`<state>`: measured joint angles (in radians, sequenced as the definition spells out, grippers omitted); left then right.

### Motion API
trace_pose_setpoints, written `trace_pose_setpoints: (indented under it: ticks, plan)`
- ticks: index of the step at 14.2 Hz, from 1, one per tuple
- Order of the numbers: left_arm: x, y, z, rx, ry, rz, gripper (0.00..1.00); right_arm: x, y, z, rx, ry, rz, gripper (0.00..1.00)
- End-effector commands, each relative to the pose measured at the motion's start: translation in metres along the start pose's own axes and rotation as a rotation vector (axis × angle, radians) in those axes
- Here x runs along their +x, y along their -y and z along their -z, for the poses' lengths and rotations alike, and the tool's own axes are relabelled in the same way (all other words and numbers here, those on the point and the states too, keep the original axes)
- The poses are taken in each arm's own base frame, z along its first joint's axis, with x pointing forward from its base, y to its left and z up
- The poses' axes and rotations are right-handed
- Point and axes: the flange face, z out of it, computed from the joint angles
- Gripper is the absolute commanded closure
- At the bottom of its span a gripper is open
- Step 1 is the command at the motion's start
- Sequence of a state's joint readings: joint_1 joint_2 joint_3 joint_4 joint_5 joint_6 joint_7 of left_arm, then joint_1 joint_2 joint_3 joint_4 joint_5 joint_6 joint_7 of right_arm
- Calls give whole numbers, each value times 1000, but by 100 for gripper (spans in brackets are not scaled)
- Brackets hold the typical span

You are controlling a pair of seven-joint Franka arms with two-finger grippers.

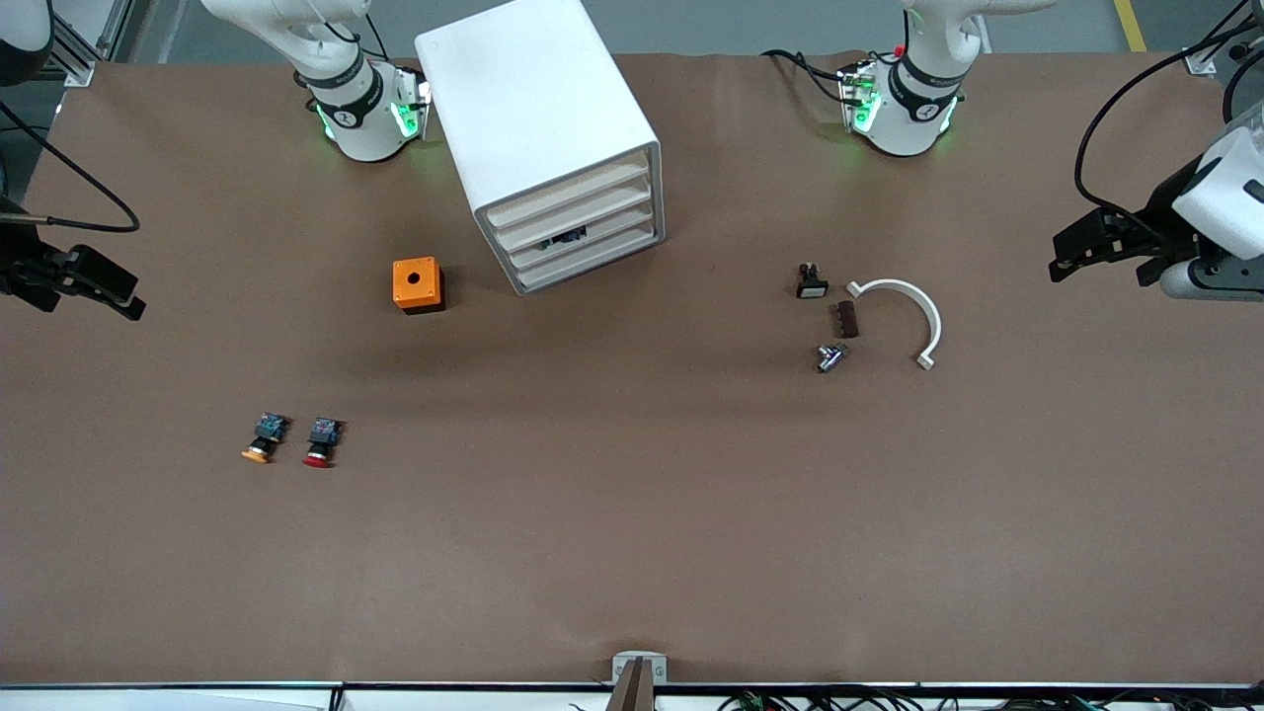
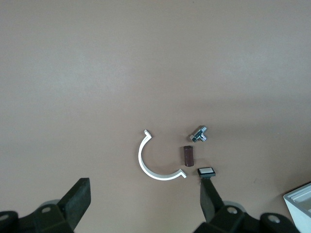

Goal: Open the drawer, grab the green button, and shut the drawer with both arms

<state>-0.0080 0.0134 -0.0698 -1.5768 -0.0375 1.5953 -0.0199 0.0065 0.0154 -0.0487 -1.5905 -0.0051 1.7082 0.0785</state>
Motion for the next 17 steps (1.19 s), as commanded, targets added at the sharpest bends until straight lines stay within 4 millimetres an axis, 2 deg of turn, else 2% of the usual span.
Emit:
trace_pose_setpoints:
  ticks: [1,5,8,9,11,13,15,16,17]
  plan:
    - [0,-1,5,12,5,2,1,-6,-1,4,-19,-10,-15,0]
    - [1,2,1,6,14,11,1,-6,-1,5,-18,-11,-15,0]
    - [21,-5,-38,3,74,0,1,-6,-1,5,-18,-11,-15,0]
    - [27,-11,-55,-1,102,-11,1,-6,-1,5,-18,-11,-15,0]
    - [42,-37,-104,-4,184,-52,1,-6,-1,4,-19,-10,-15,0]
    - [52,-70,-161,6,276,-99,1,-6,-1,4,-19,-8,-15,0]
    - [54,-101,-206,41,340,-48,1,-6,-1,5,-18,-10,-15,0]
    - [53,-118,-223,61,359,-11,1,-6,-1,4,-19,-8,-16,0]
    - [54,-132,-230,75,363,32,1,-6,-1,5,-18,-10,-16,0]
